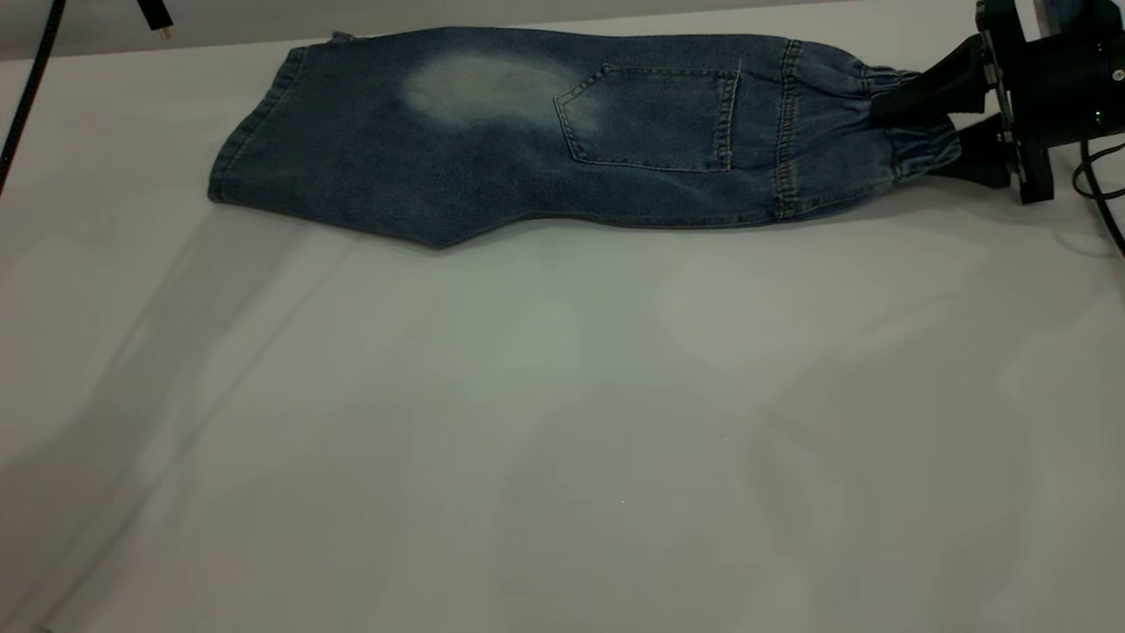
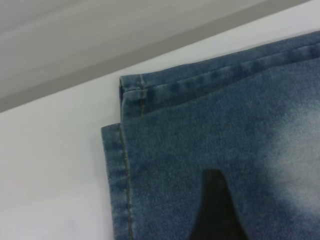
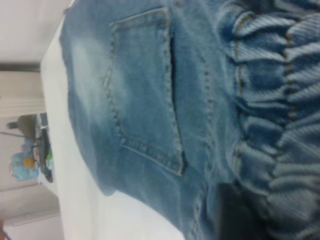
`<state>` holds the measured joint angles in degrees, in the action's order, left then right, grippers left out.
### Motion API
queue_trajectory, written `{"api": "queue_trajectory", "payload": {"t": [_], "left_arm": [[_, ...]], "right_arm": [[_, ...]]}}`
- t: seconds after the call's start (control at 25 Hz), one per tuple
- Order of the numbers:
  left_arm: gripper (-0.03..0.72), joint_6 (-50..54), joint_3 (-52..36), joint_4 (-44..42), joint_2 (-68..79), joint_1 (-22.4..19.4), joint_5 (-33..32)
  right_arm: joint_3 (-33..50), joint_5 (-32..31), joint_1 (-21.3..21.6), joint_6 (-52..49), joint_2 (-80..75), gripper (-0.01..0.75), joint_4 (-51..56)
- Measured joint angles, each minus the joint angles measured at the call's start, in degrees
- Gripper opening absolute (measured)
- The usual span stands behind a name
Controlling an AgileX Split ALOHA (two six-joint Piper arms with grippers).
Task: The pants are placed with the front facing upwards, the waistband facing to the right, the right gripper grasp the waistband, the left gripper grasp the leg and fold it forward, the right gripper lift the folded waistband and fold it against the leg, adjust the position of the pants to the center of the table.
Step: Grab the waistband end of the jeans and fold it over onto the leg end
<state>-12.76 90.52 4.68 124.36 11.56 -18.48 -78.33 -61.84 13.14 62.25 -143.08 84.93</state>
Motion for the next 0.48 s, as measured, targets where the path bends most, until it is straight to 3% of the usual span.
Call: {"api": "queue_trajectory", "payload": {"t": [0.2, 0.48], "left_arm": [[0.440, -0.1, 0.0, 0.0, 0.0, 0.0, -0.1], [0.440, 0.0, 0.0, 0.0, 0.1, 2.6, -1.9]], "right_arm": [[-2.0, -3.3, 0.0, 0.2, 0.0, 0.090, -0.9], [-3.4, -2.3, 0.0, -2.5, 2.8, 0.079, -5.6]]}}
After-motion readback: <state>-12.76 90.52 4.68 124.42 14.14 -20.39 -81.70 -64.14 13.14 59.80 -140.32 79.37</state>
